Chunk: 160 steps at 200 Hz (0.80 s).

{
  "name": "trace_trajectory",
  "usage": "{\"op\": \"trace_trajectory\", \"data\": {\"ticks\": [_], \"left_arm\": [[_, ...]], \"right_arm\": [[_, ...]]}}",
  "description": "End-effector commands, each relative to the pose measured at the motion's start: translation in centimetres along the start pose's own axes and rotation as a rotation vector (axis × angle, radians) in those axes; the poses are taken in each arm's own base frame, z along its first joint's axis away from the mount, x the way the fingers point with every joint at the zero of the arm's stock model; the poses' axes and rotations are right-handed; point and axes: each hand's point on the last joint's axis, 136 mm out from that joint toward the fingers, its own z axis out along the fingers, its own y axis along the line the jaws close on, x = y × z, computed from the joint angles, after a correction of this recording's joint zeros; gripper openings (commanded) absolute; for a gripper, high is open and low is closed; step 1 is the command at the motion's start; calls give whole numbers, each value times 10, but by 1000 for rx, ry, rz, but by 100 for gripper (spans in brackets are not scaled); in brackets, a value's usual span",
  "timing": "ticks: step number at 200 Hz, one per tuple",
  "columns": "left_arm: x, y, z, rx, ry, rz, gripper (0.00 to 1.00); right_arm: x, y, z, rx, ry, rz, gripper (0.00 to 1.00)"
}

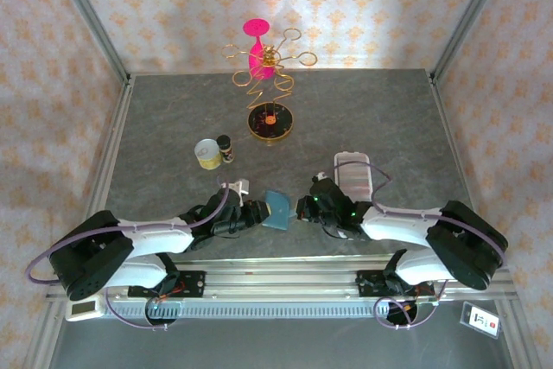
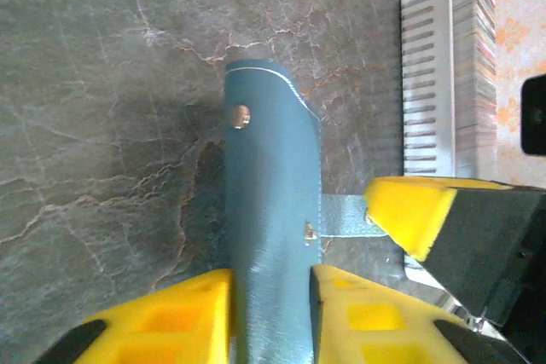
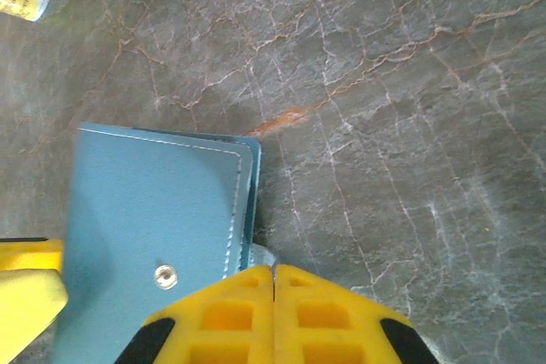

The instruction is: Put the credit cards into the card holder

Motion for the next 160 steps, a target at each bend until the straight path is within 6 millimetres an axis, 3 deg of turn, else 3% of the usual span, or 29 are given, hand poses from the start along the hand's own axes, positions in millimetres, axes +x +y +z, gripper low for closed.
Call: {"op": "trace_trajectory", "data": {"ticks": [1,35,70,87,160], "left_arm": [[-16,1,-1,-67,-65,51,43],[-32,10,-15,-173,-138,98,61],[-36,0,-15,-164,-136,109,62],[-35,-7,-9,-150,-113,113,68],[-34,-26,11,-111,-64,125,75]], "right_arm": [[-6,5,-5,-32,-44,5,0],[-9,15,-10,-78,-55,0,0],[-17,39,-25,-179,-91,-9,0],[-24,51,-35,-224,-119,-29,0],[-25,61,-44,-272,-132,-47,0]]}}
